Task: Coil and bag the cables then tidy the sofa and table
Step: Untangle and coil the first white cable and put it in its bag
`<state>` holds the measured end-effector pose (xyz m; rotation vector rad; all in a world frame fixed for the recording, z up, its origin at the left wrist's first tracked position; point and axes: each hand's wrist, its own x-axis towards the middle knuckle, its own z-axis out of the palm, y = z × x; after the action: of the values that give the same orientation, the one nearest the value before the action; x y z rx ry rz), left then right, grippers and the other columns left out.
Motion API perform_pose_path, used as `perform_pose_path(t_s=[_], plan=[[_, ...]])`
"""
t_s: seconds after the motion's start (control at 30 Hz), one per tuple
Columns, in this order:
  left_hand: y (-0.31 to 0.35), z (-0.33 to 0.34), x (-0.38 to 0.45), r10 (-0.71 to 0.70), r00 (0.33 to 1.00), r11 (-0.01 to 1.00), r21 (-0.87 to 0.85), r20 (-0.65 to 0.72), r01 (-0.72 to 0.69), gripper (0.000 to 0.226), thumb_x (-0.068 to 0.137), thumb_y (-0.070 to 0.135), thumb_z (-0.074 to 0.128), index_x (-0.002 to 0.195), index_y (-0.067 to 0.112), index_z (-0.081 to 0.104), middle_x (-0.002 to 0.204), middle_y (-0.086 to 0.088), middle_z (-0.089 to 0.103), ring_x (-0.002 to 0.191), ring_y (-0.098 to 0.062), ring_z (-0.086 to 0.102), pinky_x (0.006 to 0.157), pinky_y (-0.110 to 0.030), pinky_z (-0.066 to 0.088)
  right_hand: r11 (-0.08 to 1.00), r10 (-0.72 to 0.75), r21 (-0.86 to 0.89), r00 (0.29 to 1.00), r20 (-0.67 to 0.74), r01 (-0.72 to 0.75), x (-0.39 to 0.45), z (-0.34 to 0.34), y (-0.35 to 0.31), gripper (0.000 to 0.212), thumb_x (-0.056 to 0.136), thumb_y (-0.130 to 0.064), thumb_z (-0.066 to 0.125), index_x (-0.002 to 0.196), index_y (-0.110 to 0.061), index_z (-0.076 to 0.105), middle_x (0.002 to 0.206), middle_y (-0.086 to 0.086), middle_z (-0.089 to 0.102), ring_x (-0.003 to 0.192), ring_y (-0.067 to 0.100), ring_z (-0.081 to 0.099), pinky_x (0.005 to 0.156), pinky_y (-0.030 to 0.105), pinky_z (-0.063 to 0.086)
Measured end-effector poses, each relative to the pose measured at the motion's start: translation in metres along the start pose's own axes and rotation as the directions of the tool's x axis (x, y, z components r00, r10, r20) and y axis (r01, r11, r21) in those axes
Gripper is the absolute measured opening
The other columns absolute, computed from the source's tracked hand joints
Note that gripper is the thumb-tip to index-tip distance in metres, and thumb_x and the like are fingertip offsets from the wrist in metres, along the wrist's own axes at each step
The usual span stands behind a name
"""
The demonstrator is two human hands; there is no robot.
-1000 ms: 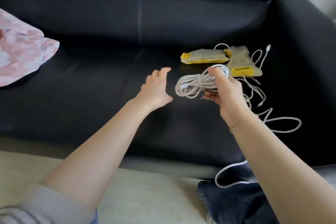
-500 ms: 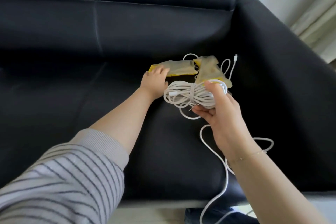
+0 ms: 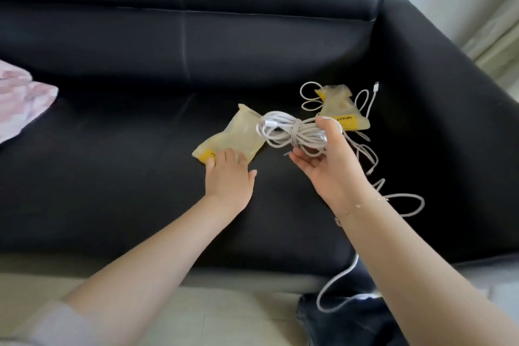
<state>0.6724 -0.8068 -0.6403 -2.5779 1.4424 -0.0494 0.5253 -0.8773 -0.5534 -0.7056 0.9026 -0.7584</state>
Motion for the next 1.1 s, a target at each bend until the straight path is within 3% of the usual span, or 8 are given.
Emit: perform_pose_path(t_s=[0.1, 0.27, 0.43, 0.57, 0.7, 0.87, 1.0, 1.1], plan=[[-0.011, -0.003, -0.037, -0.015, 1.0, 1.0, 0.021, 0.027, 0.014, 0.056, 0.104, 0.051, 0.016, 0.133, 0.013, 0.045, 0.121, -0.008, 0.05, 0.115, -0.024, 0.046, 0.1, -0.038, 0.031, 0.999, 0.025, -0.043, 0.999, 0.047, -0.023, -0.012, 0.015, 0.012, 0.025, 0.091, -0.032, 0.064, 0.104, -0.011, 0.063, 0.089, 0.006, 0.068, 0.075, 0.017, 0.061, 0.082, 0.035, 0.059], [-0.055, -0.011, -0.055, 0.111, 0.993, 0.953, -0.278, -0.036, -0.117, 0.043, 0.102, 0.041, 0.037, 0.141, 0.023, 0.043, 0.135, -0.005, 0.046, 0.126, -0.025, 0.041, 0.105, -0.043, 0.029, 0.992, 0.128, -0.01, 0.988, 0.085, -0.127, -0.038, 0.019, 0.025, 0.021, 0.09, -0.029, 0.064, 0.099, -0.01, 0.065, 0.094, 0.01, 0.07, 0.085, 0.022, 0.065, 0.086, 0.037, 0.057], [-0.1, 0.0, -0.05, 0.188, 0.968, 0.928, -0.292, -0.169, -0.231, 0.063, 0.093, 0.011, 0.059, 0.148, 0.03, 0.037, 0.162, 0.003, 0.018, 0.151, -0.018, 0.008, 0.119, -0.048, 0.011, 0.996, 0.061, -0.066, 0.992, 0.111, -0.054, -0.058, 0.001, 0.029, 0.028, 0.09, -0.029, 0.064, 0.109, -0.008, 0.065, 0.1, 0.011, 0.071, 0.087, 0.022, 0.065, 0.088, 0.038, 0.057], [-0.109, 0.007, -0.034, 0.207, 0.972, 0.931, -0.283, -0.106, -0.23, 0.061, 0.093, 0.014, 0.062, 0.147, 0.034, 0.039, 0.162, 0.004, 0.018, 0.15, -0.021, 0.014, 0.118, -0.055, 0.016, 0.994, 0.048, -0.104, 0.992, 0.117, -0.036, -0.07, -0.014, 0.036, 0.016, 0.091, -0.025, 0.061, 0.098, -0.011, 0.068, 0.098, 0.01, 0.072, 0.086, 0.022, 0.065, 0.088, 0.038, 0.057], [-0.107, 0.012, -0.027, 0.194, 0.97, 0.912, -0.337, -0.148, -0.233, 0.035, 0.096, 0.028, 0.06, 0.131, 0.028, 0.06, 0.147, 0.007, 0.044, 0.125, -0.022, 0.049, 0.096, -0.04, 0.046, 0.992, 0.085, -0.096, 0.992, 0.093, -0.076, -0.07, -0.017, 0.039, 0.016, 0.091, -0.021, 0.059, 0.097, -0.009, 0.067, 0.095, 0.011, 0.072, 0.085, 0.023, 0.065, 0.089, 0.039, 0.057], [-0.089, 0.008, -0.039, 0.177, 0.947, 0.914, -0.312, -0.269, -0.259, 0.022, 0.097, 0.027, 0.058, 0.104, 0.012, 0.072, 0.107, 0.0, 0.06, 0.093, -0.02, 0.058, 0.077, -0.036, 0.048, 0.986, 0.123, -0.123, 0.99, 0.076, -0.113, -0.058, -0.01, 0.042, 0.014, 0.09, -0.019, 0.06, 0.095, -0.01, 0.068, 0.087, 0.01, 0.073, 0.081, 0.022, 0.066, 0.088, 0.038, 0.057], [-0.078, -0.001, -0.063, 0.14, 0.968, 0.891, -0.4, -0.208, -0.215, 0.02, 0.099, 0.023, 0.052, 0.101, 0.009, 0.066, 0.101, -0.003, 0.058, 0.086, -0.019, 0.057, 0.072, -0.032, 0.047, 0.975, 0.175, -0.15, 0.983, 0.059, -0.164, -0.047, -0.008, 0.048, 0.017, 0.089, -0.022, 0.06, 0.097, -0.009, 0.067, 0.091, 0.011, 0.07, 0.078, 0.021, 0.065, 0.083, 0.037, 0.058], [-0.074, -0.007, -0.089, 0.068, 0.991, 0.881, -0.46, -0.111, -0.112, 0.018, 0.099, 0.022, 0.052, 0.1, 0.008, 0.062, 0.101, -0.005, 0.058, 0.085, -0.022, 0.06, 0.076, -0.036, 0.051, 0.969, 0.193, -0.164, 0.98, 0.047, -0.183, -0.042, -0.009, 0.052, 0.017, 0.089, -0.023, 0.059, 0.094, -0.01, 0.068, 0.086, 0.011, 0.07, 0.075, 0.021, 0.064, 0.082, 0.036, 0.059]])
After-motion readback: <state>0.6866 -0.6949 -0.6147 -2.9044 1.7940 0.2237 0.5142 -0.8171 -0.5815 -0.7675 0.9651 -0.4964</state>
